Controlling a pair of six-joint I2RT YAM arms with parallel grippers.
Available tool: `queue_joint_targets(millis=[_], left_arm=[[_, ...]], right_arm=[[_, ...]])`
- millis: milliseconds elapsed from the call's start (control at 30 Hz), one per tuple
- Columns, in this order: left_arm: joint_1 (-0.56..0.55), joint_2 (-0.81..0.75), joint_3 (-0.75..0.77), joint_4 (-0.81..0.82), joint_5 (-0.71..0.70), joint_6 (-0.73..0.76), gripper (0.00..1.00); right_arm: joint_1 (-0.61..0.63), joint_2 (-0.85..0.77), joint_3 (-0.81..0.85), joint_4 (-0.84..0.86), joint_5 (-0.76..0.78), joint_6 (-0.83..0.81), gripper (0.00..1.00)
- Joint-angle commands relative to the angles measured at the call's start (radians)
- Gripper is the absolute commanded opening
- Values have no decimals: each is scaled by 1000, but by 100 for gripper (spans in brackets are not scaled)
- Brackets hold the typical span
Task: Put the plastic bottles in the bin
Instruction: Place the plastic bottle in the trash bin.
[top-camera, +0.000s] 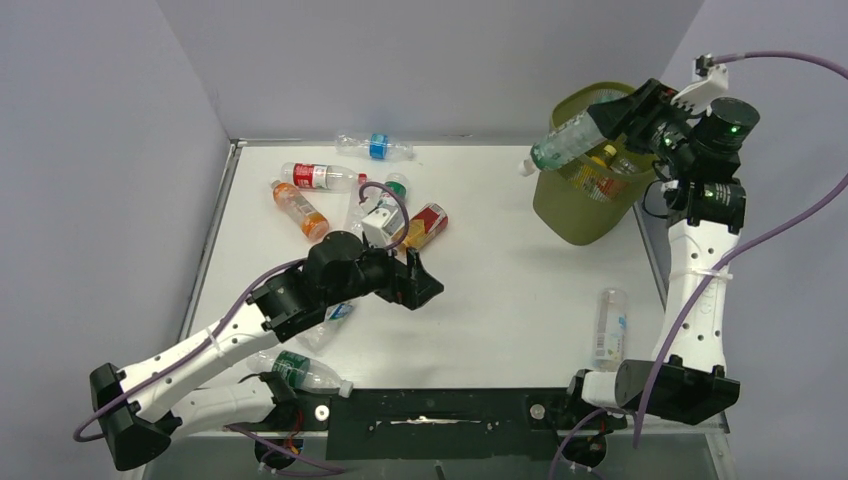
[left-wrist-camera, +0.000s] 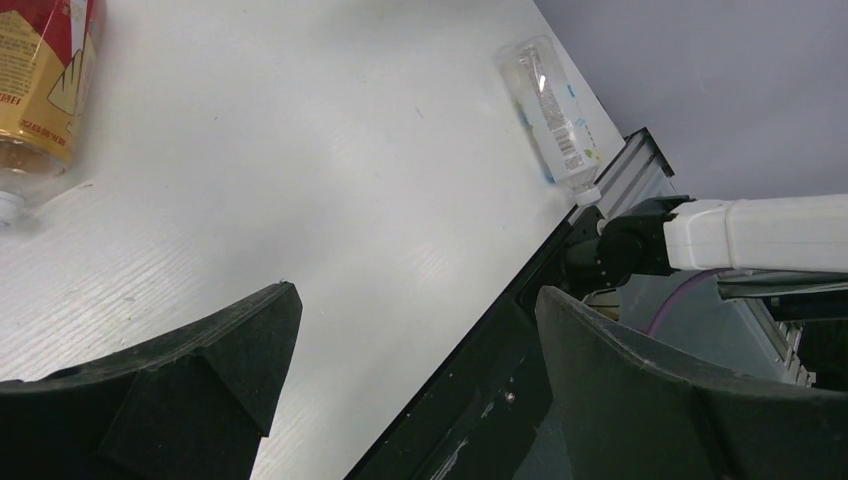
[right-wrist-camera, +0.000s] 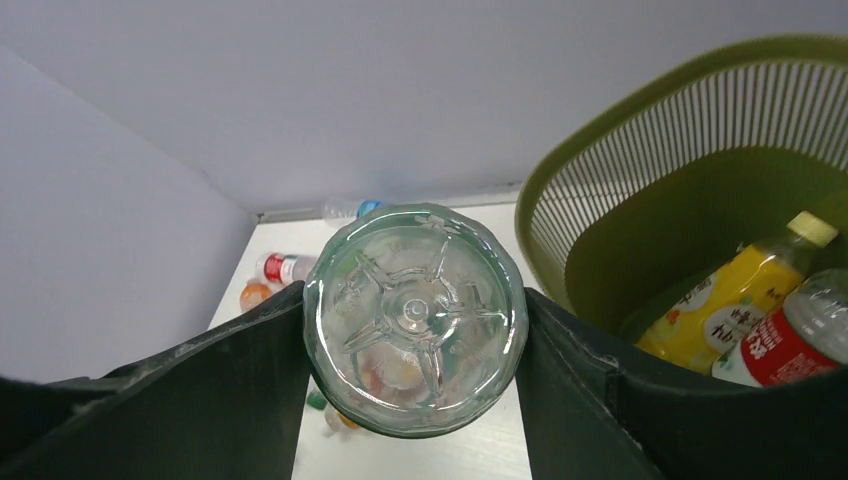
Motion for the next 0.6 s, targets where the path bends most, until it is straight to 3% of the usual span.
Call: queue_joint_targets(millis=[0, 200, 567], left_arm=[[9, -46, -11, 17, 4, 26, 89], [11, -77, -34, 30, 8, 16, 90], [14, -109, -62, 34, -2, 27, 90]], right_arm=[[-51, 20, 87, 179, 7, 68, 54], [-120, 25, 94, 300, 25, 135, 55], [-192, 82, 142, 326, 87, 104, 56]])
